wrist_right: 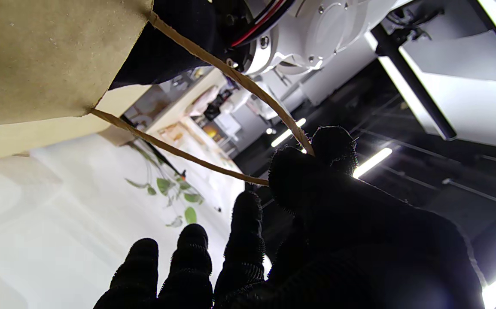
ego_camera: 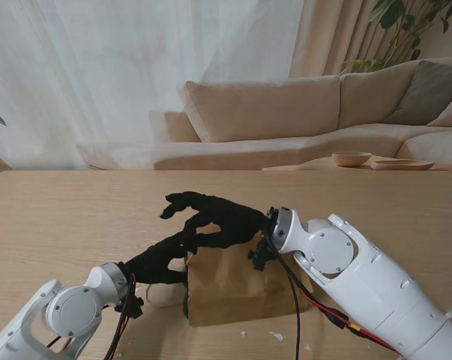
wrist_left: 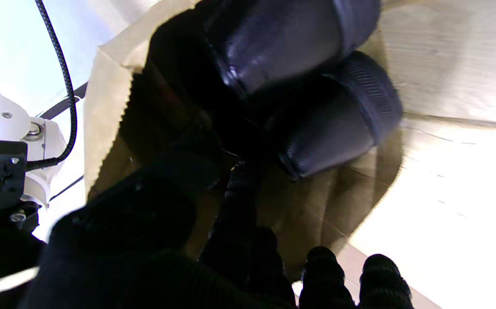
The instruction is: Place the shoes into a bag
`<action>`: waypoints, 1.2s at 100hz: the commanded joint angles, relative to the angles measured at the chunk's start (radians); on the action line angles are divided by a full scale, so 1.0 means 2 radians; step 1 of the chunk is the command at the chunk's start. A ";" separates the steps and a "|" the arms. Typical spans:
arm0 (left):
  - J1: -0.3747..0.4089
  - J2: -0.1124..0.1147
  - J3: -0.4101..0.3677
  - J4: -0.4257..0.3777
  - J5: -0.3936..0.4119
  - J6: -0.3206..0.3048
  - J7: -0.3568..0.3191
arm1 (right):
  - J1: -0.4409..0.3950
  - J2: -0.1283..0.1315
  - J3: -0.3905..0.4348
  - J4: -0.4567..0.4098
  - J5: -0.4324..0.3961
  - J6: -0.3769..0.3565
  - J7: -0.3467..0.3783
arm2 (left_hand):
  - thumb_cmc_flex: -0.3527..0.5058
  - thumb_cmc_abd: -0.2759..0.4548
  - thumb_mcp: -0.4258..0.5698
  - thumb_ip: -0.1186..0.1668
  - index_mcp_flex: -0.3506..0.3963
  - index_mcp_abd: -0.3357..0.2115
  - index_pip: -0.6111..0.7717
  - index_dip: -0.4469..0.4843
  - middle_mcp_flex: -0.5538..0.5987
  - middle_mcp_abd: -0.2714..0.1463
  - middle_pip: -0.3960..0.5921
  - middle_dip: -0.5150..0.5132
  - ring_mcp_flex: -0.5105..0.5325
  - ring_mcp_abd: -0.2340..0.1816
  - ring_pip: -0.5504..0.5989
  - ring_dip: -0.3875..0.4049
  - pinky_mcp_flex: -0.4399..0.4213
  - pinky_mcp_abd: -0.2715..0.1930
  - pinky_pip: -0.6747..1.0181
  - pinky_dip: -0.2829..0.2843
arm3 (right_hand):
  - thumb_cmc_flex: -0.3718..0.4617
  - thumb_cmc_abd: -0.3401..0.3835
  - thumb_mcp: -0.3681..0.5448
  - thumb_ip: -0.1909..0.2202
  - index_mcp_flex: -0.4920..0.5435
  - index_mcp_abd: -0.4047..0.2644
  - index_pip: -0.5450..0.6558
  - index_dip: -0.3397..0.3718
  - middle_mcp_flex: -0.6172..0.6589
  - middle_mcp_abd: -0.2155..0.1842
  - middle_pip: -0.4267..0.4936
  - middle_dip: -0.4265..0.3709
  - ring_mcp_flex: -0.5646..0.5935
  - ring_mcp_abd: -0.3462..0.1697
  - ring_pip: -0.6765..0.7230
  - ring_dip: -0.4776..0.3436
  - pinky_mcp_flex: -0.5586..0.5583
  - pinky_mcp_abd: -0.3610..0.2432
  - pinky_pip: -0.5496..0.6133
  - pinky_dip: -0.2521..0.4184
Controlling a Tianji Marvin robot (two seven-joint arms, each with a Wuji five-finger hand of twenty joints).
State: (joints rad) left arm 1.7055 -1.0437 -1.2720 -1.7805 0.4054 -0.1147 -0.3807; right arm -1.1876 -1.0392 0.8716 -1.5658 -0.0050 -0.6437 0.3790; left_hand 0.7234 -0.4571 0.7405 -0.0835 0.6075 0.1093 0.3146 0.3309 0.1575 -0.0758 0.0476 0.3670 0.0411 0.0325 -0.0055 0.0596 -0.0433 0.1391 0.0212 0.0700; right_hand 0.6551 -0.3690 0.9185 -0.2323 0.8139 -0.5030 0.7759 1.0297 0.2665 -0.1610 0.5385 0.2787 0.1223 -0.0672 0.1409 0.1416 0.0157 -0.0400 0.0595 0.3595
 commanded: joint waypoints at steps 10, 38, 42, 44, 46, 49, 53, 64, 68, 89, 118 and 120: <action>0.026 0.005 -0.034 -0.006 0.018 -0.015 0.001 | -0.001 -0.011 -0.003 0.014 0.001 0.013 -0.006 | 0.007 0.013 -0.013 -0.003 0.001 -0.004 -0.006 0.002 -0.010 0.008 0.011 0.007 -0.008 -0.003 -0.007 0.006 -0.003 -0.001 -0.017 0.002 | 0.008 0.015 -0.020 -0.012 -0.010 -0.009 0.004 -0.013 -0.006 0.004 0.003 0.005 0.001 -0.008 0.000 0.000 -0.008 -0.017 0.009 0.014; 0.047 -0.008 -0.075 0.011 0.062 -0.056 0.084 | 0.008 -0.032 -0.020 0.050 -0.023 0.063 -0.047 | 0.010 0.014 -0.017 -0.001 0.000 -0.004 -0.011 0.003 -0.010 0.011 0.013 0.007 -0.008 0.000 -0.006 0.010 -0.003 0.001 -0.017 0.003 | 0.030 0.010 -0.040 -0.005 -0.062 0.002 0.003 -0.095 -0.016 0.007 0.013 0.008 0.000 -0.006 -0.002 -0.001 -0.016 -0.017 0.027 0.029; 0.047 -0.010 -0.075 0.017 0.072 -0.061 0.100 | 0.007 -0.035 -0.021 0.051 -0.032 0.079 -0.055 | 0.010 0.013 -0.016 -0.001 0.000 -0.005 -0.011 0.003 -0.009 0.011 0.014 0.007 -0.008 0.000 -0.006 0.011 -0.003 0.002 -0.017 0.003 | 0.029 0.006 -0.038 -0.003 -0.096 0.012 -0.001 -0.153 -0.021 0.010 0.016 0.008 0.000 -0.003 -0.003 -0.001 -0.017 -0.016 0.030 0.032; 0.046 -0.011 -0.075 0.019 0.073 -0.062 0.105 | 0.006 -0.036 -0.022 0.051 -0.036 0.086 -0.058 | 0.010 0.012 -0.016 -0.001 0.000 -0.005 -0.011 0.003 -0.009 0.011 0.014 0.007 -0.008 0.000 -0.006 0.011 -0.003 0.002 -0.017 0.003 | 0.028 0.004 -0.034 -0.001 -0.109 0.021 -0.015 -0.173 -0.025 0.010 0.017 0.008 -0.001 -0.002 -0.003 0.000 -0.017 -0.015 0.031 0.032; 0.046 -0.012 -0.075 0.020 0.073 -0.063 0.108 | 0.005 -0.037 -0.022 0.051 -0.039 0.093 -0.059 | 0.010 0.012 -0.015 -0.001 0.000 -0.005 -0.011 0.003 -0.009 0.012 0.014 0.007 -0.008 0.000 -0.006 0.011 -0.003 0.002 -0.017 0.003 | 0.023 0.002 -0.027 0.001 -0.120 0.029 -0.031 -0.189 -0.029 0.011 0.017 0.009 -0.001 -0.001 -0.004 -0.001 -0.018 -0.014 0.032 0.033; 0.046 -0.013 -0.075 0.023 0.071 -0.063 0.113 | 0.004 -0.037 -0.022 0.048 -0.046 0.108 -0.059 | 0.011 0.013 -0.015 -0.001 -0.003 -0.005 -0.012 0.003 -0.010 0.011 0.014 0.007 -0.008 0.000 -0.006 0.012 -0.003 0.002 -0.017 0.003 | 0.014 0.003 -0.013 0.012 -0.135 0.042 -0.066 -0.214 -0.034 0.011 0.009 0.004 -0.002 0.001 -0.007 -0.002 -0.018 -0.013 0.033 0.034; 0.046 -0.014 -0.074 0.025 0.069 -0.064 0.118 | 0.000 -0.036 -0.020 0.043 -0.059 0.127 -0.059 | 0.011 0.013 -0.015 -0.001 -0.008 -0.008 -0.015 0.002 -0.010 0.010 0.013 0.007 -0.008 -0.001 -0.006 0.012 -0.003 0.001 -0.017 0.003 | -0.002 0.006 0.008 0.047 -0.148 0.058 -0.115 -0.228 -0.035 0.015 -0.014 -0.006 -0.003 0.004 -0.012 -0.002 -0.019 -0.013 0.034 0.034; 0.044 -0.017 -0.068 0.033 0.071 -0.063 0.133 | -0.015 -0.033 -0.008 0.019 -0.103 0.182 -0.063 | 0.009 0.015 -0.017 -0.001 -0.031 -0.017 -0.024 -0.001 -0.012 0.010 0.010 0.006 -0.008 0.000 -0.007 0.012 -0.003 0.001 -0.017 0.003 | -0.011 -0.027 0.034 0.058 -0.207 0.093 -0.196 -0.248 -0.037 0.023 -0.059 -0.025 -0.007 0.011 -0.020 -0.002 -0.020 -0.008 0.036 0.034; 0.043 -0.018 -0.066 0.037 0.073 -0.063 0.141 | -0.022 -0.032 -0.002 0.009 -0.117 0.201 -0.063 | 0.009 0.015 -0.017 -0.001 -0.040 -0.021 -0.026 -0.002 -0.013 0.010 0.009 0.006 -0.008 0.000 -0.007 0.012 -0.003 0.001 -0.017 0.003 | -0.011 -0.036 0.039 0.058 -0.224 0.100 -0.208 -0.253 -0.038 0.024 -0.069 -0.029 -0.007 0.013 -0.022 -0.002 -0.020 -0.007 0.036 0.034; 0.043 -0.025 -0.062 0.051 0.076 -0.062 0.177 | -0.085 -0.031 0.035 -0.052 -0.190 0.296 -0.098 | 0.005 0.027 -0.026 -0.002 -0.073 -0.023 -0.034 -0.009 -0.011 0.014 0.009 0.008 -0.008 0.001 -0.006 0.013 -0.003 0.000 -0.017 0.004 | -0.085 -0.018 -0.017 0.054 -0.272 0.145 -0.246 -0.252 -0.037 0.041 -0.084 -0.032 -0.008 0.022 -0.018 0.008 -0.029 0.004 0.066 0.063; 0.084 -0.039 -0.069 0.016 -0.008 -0.048 0.204 | -0.180 -0.055 0.045 -0.096 -0.191 0.335 -0.220 | -0.004 0.084 -0.098 -0.001 -0.088 -0.014 -0.055 -0.043 0.000 0.042 0.036 -0.005 -0.006 0.010 -0.001 0.028 -0.004 0.009 -0.017 0.001 | -0.125 0.047 -0.130 0.082 -0.272 0.168 -0.258 -0.229 -0.037 0.050 -0.049 -0.017 -0.002 0.030 0.013 0.016 -0.011 0.026 0.096 0.081; 0.088 -0.040 -0.070 0.012 -0.011 -0.048 0.206 | -0.185 -0.057 0.044 -0.097 -0.192 0.333 -0.230 | -0.004 0.088 -0.103 0.000 -0.090 -0.014 -0.055 -0.044 0.001 0.043 0.034 -0.011 -0.007 0.011 -0.001 0.032 -0.004 0.010 -0.016 0.003 | -0.125 0.049 -0.131 0.082 -0.271 0.168 -0.258 -0.229 -0.037 0.051 -0.048 -0.017 -0.001 0.030 0.014 0.016 -0.009 0.027 0.097 0.082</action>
State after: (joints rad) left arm 1.8517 -1.1092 -1.4152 -1.7272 0.3518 -0.2138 0.0207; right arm -1.5160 -1.1290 0.9791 -1.7490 -0.3869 0.0257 -0.0786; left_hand 0.7339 -0.3199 0.5677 -0.0835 0.4568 0.0937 0.2230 0.2600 0.1582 -0.0034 0.1063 0.3762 0.0411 0.0589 -0.0062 0.0967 -0.0437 0.1546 0.0187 0.0717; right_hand 0.4282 -0.3066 0.6819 -0.1150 0.2839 -0.1694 0.2786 0.5626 0.2121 -0.0686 0.4175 0.2368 0.1223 -0.0148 0.1557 0.1642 -0.0095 0.0116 0.2355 0.4998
